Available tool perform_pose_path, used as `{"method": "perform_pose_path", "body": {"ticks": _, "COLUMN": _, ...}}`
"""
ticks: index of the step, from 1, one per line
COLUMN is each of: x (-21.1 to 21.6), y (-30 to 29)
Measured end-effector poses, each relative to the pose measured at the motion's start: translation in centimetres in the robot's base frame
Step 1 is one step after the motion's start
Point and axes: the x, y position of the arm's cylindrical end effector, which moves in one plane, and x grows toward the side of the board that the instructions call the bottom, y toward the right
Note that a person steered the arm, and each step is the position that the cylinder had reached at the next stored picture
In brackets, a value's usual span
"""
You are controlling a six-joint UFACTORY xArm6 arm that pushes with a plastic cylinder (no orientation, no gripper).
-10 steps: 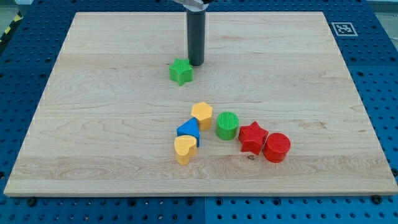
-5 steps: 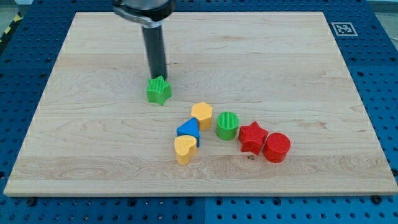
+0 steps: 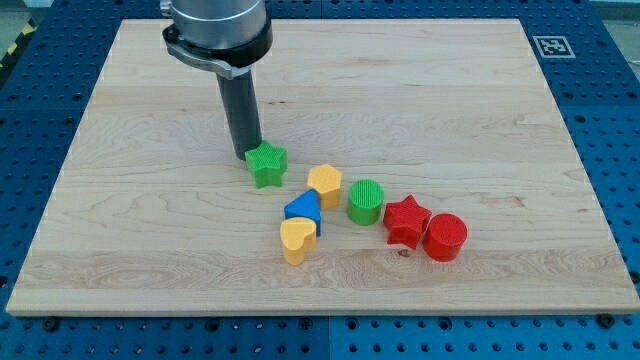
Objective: Move green star closer to the yellow hexagon
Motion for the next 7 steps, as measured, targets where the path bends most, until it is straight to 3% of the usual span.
{"method": "perform_pose_path", "body": {"ticks": 2, "x": -0.7, "y": -0.5}}
{"method": "perform_pose_path", "body": {"ticks": 4, "x": 2.0, "y": -3.7}}
{"method": "perform_pose_path", "body": {"ticks": 7, "x": 1.7, "y": 0.0}}
